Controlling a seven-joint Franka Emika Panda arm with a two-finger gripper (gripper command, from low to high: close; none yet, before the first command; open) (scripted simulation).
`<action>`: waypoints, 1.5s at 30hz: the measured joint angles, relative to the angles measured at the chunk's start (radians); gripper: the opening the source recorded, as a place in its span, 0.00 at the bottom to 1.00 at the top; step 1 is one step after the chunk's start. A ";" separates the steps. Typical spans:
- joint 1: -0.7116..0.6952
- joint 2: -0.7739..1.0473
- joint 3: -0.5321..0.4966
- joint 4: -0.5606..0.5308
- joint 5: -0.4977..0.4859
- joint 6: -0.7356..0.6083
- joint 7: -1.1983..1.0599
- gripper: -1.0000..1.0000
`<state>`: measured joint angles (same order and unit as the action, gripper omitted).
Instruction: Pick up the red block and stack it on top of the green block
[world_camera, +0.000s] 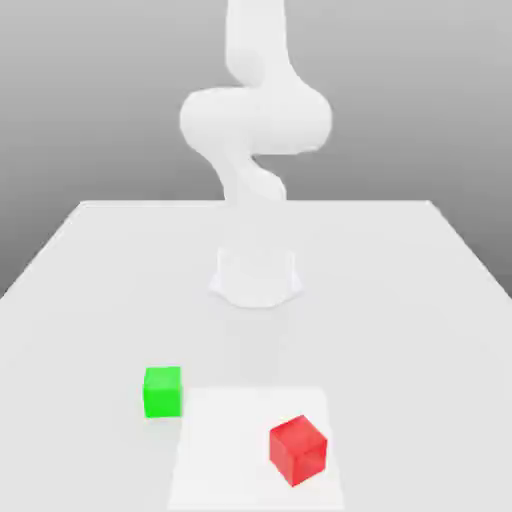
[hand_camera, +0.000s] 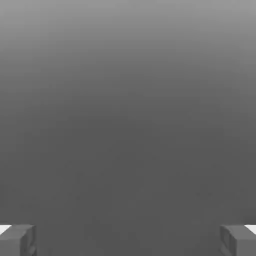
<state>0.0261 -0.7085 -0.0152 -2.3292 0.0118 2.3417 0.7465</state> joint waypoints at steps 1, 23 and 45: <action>0.012 0.039 -0.007 -0.013 0.004 0.018 -0.022 0.50; 0.152 0.837 -0.044 -0.262 0.015 0.394 -0.416 0.50; 0.129 0.808 -0.061 -0.297 0.048 0.382 -0.307 0.00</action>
<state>0.1550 0.0995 -0.0758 -2.6260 0.0594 2.7237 0.4399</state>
